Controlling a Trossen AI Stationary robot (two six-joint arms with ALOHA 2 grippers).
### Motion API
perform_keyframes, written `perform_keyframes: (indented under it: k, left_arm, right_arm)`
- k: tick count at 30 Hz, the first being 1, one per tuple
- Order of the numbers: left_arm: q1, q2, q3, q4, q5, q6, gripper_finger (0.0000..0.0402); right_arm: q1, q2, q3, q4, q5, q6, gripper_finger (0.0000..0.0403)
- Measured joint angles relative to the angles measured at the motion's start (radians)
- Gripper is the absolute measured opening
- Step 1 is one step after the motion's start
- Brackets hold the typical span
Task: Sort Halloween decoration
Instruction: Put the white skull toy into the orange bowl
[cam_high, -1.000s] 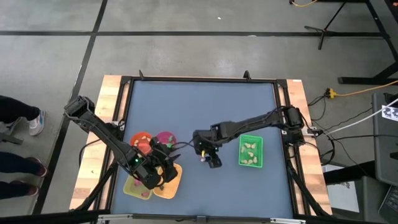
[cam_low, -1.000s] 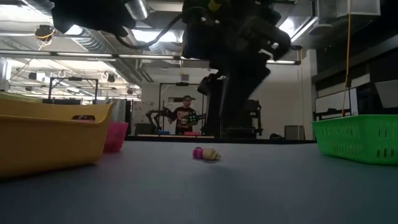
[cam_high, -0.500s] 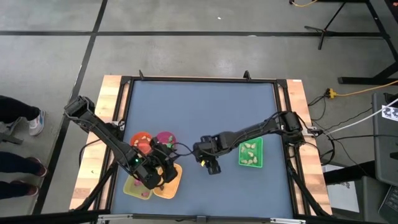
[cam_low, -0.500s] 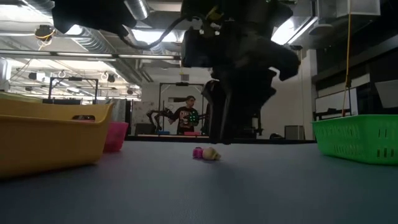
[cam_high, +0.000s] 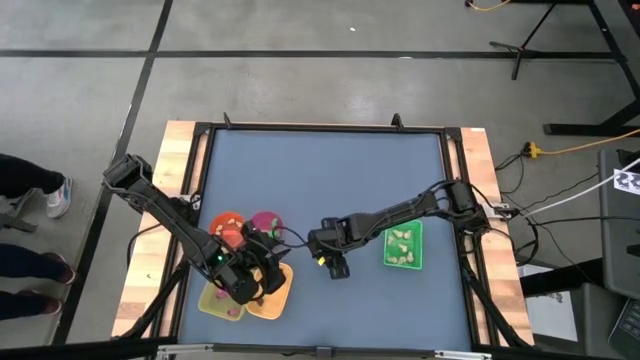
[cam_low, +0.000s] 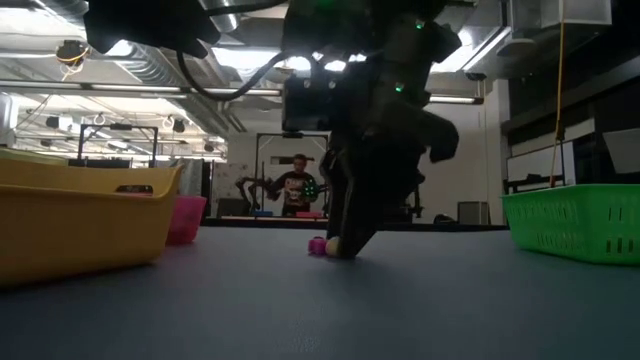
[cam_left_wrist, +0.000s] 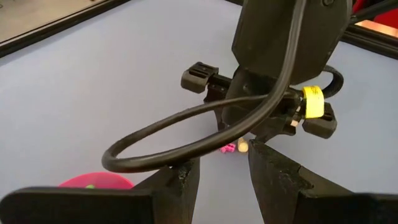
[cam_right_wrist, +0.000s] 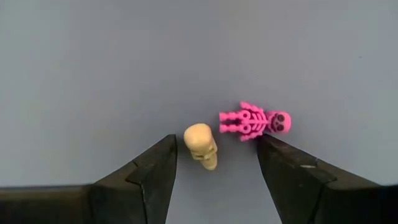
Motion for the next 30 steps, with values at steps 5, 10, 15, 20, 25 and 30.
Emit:
perform_keyframes:
  k: [5, 10, 15, 20, 25, 30]
  left_arm:
    - [0.000, 0.000, 0.000, 0.004, 0.001, 0.000, 0.0120]
    - [0.000, 0.000, 0.000, 0.007, 0.003, 0.001, 0.0120]
    - [0.000, 0.000, 0.000, 0.007, 0.003, 0.001, 0.0120]
    - [0.000, 0.000, 0.000, 0.007, 0.003, 0.001, 0.0120]
    - [0.000, 0.000, 0.000, 0.007, 0.003, 0.001, 0.0120]
    - [0.000, 0.000, 0.000, 0.007, 0.003, 0.001, 0.0120]
  right_arm:
    - [0.000, 0.001, 0.001, 0.001, -0.001, 0.000, 0.0224]
    - [0.000, 0.001, 0.000, 0.002, 0.000, 0.000, 0.0186]
    - [0.000, 0.001, 0.000, 0.006, 0.000, -0.004, 0.0124]
    - [0.000, 0.002, 0.000, 0.008, -0.001, -0.004, 0.0077]
    - [0.000, 0.002, 0.000, 0.009, -0.001, -0.004, 0.0046]
    - [0.000, 0.002, 0.000, 0.010, -0.002, -0.004, 0.0034]
